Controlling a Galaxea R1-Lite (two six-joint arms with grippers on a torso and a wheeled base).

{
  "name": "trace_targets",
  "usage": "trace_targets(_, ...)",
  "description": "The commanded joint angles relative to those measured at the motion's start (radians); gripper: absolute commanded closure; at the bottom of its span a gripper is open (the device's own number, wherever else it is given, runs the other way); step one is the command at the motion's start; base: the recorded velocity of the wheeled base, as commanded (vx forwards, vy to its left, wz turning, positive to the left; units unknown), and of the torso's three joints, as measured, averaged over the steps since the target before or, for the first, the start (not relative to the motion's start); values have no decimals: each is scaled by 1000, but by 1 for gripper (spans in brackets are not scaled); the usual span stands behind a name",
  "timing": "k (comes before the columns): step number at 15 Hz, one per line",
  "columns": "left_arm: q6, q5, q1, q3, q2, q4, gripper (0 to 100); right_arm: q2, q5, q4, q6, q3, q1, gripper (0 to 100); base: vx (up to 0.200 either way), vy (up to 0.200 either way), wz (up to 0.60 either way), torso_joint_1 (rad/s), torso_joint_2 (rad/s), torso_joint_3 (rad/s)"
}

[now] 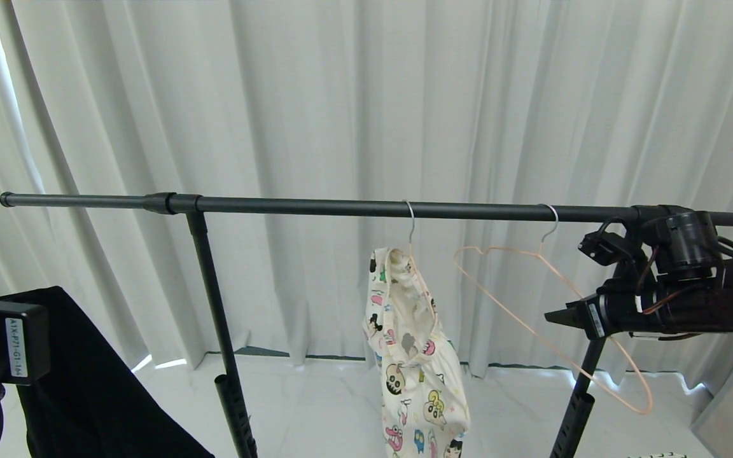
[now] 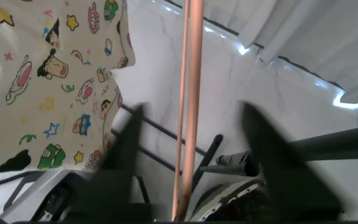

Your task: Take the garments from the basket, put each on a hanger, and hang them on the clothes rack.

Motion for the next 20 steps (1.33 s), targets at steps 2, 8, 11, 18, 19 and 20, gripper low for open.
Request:
trace_targets(2, 0, 1, 0, 0, 1, 0, 100, -2, 4, -1, -1, 1, 1, 100, 0, 0, 0, 0, 0, 0)
trace_targets(8, -2, 1, 0, 4, 0, 0, 100, -51, 35, -4, 4, 2, 1, 100, 0, 0, 0, 0, 0, 0)
trace_targets(11, -5, 2, 0, 20, -2, 0, 100, -101, 36, -116, 71, 39, 1, 100, 0, 0, 0, 0, 0, 0)
trace_targets(18, 1, 27, 0, 22, -19, -2, 100, -318, 27, -370, 166, 297, 1, 100, 0, 0, 0, 0, 0, 0)
trace_targets(19, 3, 44, 0, 22, -17, -2, 100, -377, 27, -369, 170, 347, 1, 100, 0, 0, 0, 0, 0, 0)
trace_targets(20, 11, 60, 0, 22, -16, -2, 100, -434, 27, -369, 170, 396, 1, 100, 0, 0, 0, 0, 0, 0)
